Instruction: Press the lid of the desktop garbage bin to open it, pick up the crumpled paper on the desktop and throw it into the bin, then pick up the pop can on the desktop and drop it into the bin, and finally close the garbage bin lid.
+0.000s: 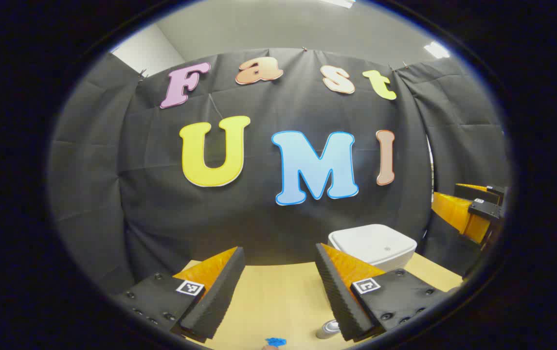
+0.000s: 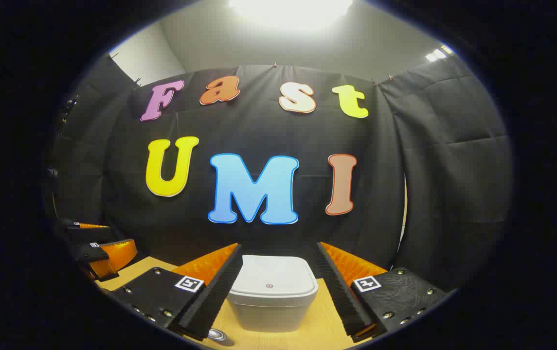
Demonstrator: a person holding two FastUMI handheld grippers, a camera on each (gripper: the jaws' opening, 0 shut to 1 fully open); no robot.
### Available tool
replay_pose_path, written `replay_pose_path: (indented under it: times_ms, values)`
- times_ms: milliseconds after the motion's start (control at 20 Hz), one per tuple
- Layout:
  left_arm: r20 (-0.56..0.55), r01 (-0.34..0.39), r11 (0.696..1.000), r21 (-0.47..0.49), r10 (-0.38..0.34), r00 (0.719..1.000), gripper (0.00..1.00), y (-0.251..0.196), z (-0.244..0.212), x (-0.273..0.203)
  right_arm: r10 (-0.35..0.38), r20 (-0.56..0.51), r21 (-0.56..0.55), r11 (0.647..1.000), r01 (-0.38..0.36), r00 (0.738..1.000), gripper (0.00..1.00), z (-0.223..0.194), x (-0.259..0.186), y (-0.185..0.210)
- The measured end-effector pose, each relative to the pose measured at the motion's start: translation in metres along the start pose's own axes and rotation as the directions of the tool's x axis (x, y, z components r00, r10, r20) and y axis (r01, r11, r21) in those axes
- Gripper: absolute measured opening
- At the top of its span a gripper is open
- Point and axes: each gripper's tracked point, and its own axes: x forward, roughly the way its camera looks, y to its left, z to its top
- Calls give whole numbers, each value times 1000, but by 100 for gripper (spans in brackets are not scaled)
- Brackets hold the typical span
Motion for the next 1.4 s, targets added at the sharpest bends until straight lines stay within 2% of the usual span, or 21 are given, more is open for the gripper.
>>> replay_pose_path:
  times_ms: [750,850,950,1000,1050,1100,1150,1200,1250,1400]
  values:
    - [-15,-22,1000,-10,22,1000,94,-11,-4,4,33,-19,-14,999,-33,999,96,-10,13,0]
    - [-18,-24,1000,-11,24,1000,95,-11,-4,5,37,-25,-21,999,-37,999,91,-11,14,1]
    - [-19,-26,1000,-11,26,999,95,-10,-4,7,41,-39,-22,999,-42,998,86,-15,14,3]
    - [-20,-26,1000,-11,26,999,94,-10,-4,7,57,-51,-19,998,-58,997,67,-19,19,8]
    - [-21,-27,1000,-12,27,999,94,-9,-4,7,61,-64,-16,998,-62,996,62,-22,18,9]
    - [-21,-28,1000,-12,27,999,95,-10,-4,7,60,-72,-16,998,-62,996,48,-24,18,10]
    - [-21,-28,1000,-12,28,999,95,-10,-5,8,54,-72,-18,998,-55,996,39,-24,19,7]
    - [-21,-28,1000,-12,28,999,94,-10,-6,8,62,-71,-20,998,-64,996,23,-25,21,9]
    - [-22,-28,1000,-12,28,999,94,-10,-6,9,72,-76,-21,997,-74,995,19,-26,21,13]
    - [-27,-28,999,-18,28,999,95,-9,-8,11,100,-95,-32,994,-103,990,18,-34,24,20]
